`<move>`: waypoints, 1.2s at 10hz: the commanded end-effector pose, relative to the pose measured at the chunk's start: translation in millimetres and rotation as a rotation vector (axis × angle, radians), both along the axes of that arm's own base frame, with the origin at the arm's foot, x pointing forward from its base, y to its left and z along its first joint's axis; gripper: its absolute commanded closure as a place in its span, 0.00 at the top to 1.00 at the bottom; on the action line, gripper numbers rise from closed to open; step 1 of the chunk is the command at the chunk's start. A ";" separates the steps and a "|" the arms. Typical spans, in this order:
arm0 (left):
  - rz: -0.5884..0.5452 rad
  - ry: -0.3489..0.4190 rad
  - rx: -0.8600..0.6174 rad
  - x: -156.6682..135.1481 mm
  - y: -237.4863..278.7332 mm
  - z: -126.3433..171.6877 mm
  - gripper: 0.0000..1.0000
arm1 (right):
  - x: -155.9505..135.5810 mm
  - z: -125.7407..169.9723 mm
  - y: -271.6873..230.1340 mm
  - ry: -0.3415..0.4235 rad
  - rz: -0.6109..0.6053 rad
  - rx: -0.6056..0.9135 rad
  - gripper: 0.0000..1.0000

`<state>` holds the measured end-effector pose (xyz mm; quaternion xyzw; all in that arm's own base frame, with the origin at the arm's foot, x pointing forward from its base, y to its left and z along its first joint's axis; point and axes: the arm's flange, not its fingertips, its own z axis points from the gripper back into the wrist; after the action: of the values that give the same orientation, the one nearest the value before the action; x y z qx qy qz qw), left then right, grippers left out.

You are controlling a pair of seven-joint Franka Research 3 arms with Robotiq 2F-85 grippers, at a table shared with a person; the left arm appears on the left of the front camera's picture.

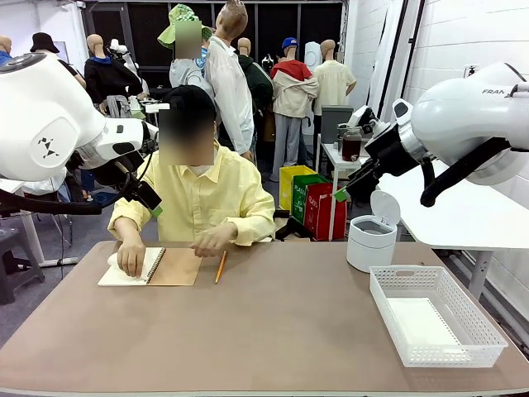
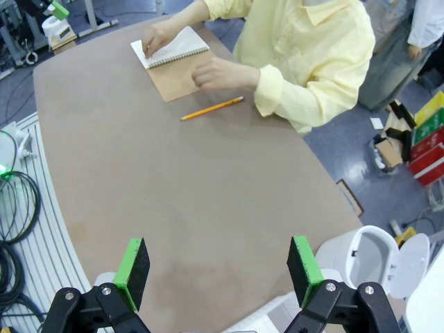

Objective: Sort the paper based on its condition.
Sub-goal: If a person hands you a paper, place it in the Organizing basket , and if it's crumpled, put it in the Trash can.

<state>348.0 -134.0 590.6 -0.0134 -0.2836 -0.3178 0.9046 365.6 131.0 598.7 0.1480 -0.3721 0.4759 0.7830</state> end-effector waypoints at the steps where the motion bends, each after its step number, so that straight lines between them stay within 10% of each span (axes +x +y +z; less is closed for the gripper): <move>1: 0.004 0.001 -0.002 0.1 0.7 0.7 1.00 | 0.2 -1.0 0.8 0.001 0.002 -0.001 1.00; 12: 0.004 0.001 -0.002 0.1 0.7 0.7 1.00 | 0.2 -1.0 0.8 0.001 0.002 -0.001 1.00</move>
<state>348.0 -134.0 590.6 -0.0134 -0.2836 -0.3178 0.9046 365.6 131.0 598.7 0.1480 -0.3721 0.4759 0.7830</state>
